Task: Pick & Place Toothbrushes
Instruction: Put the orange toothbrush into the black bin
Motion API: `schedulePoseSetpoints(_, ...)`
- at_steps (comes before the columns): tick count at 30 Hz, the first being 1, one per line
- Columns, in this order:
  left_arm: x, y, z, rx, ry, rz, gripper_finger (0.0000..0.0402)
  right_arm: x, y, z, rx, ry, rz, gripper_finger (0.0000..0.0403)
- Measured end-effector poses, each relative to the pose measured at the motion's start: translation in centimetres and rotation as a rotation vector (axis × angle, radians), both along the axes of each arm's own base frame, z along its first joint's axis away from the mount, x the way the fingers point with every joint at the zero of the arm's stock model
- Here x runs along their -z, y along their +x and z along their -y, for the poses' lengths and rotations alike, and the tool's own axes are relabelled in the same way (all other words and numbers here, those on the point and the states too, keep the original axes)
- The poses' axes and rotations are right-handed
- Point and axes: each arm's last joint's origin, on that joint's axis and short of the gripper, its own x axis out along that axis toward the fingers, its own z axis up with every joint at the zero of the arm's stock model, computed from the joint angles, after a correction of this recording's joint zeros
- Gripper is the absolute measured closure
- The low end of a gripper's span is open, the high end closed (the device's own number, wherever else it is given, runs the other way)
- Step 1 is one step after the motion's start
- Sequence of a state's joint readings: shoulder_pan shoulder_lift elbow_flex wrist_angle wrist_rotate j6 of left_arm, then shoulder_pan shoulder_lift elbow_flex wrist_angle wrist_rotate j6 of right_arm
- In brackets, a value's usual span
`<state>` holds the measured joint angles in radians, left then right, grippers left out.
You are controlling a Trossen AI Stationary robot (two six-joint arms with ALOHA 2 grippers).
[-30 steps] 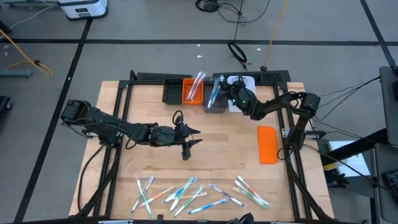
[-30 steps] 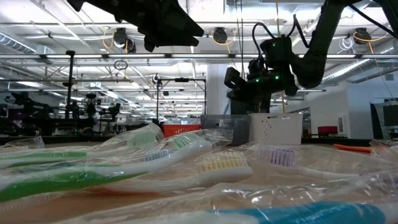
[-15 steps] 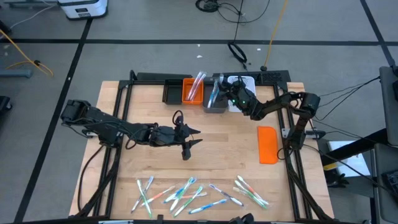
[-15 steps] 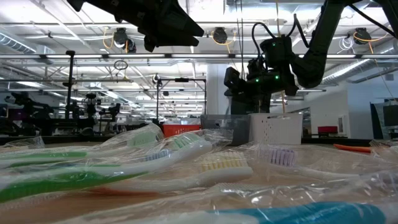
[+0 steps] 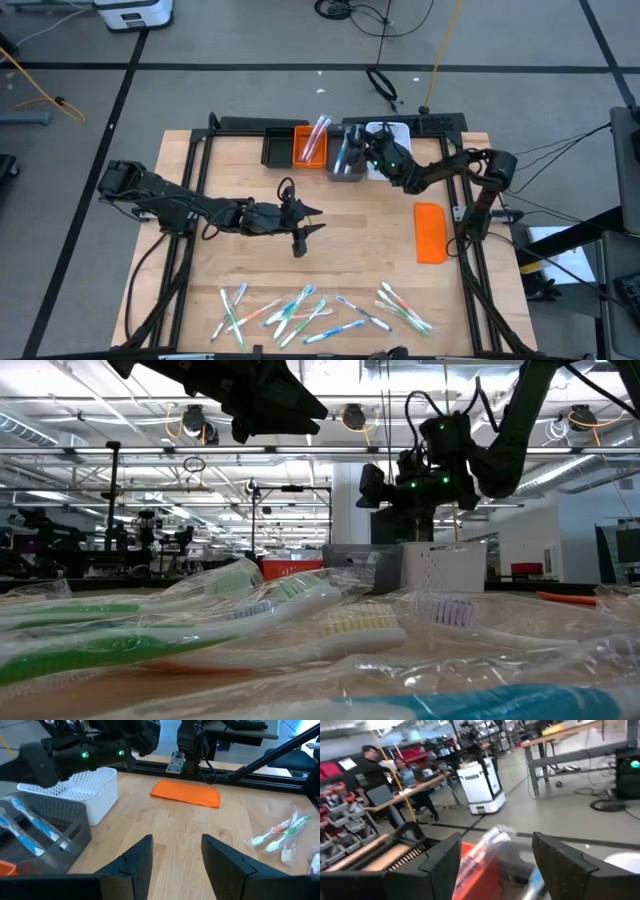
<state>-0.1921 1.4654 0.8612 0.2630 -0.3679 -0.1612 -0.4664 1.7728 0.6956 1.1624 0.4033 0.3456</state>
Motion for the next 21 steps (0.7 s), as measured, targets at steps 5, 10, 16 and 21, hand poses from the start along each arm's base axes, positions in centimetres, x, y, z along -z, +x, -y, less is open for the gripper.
schedulePoseSetpoints(5, 0.0, 0.0, 0.0, 0.0, 0.0, -0.002, 0.0236, -1.8, 0.2, -2.2, -0.214, -0.025, 0.002, 0.0171)
schedulePoseSetpoints(10, 0.1, 0.0, 0.0, 0.0, 0.001, -0.006, 0.0236, -3.3, -0.8, -5.7, -0.44, -0.001, -0.09, 0.018)
schedulePoseSetpoints(16, 0.1, 0.0, 0.0, 0.0, 0.001, -0.006, 0.0236, -4.2, -2.6, -11.0, -0.702, 0.047, -0.19, 0.0186)
schedulePoseSetpoints(21, 0.1, 0.0, 0.0, -0.001, 0.002, -0.006, 0.0236, -4.4, -4.2, -15.3, -0.859, 0.078, -0.212, 0.0186)
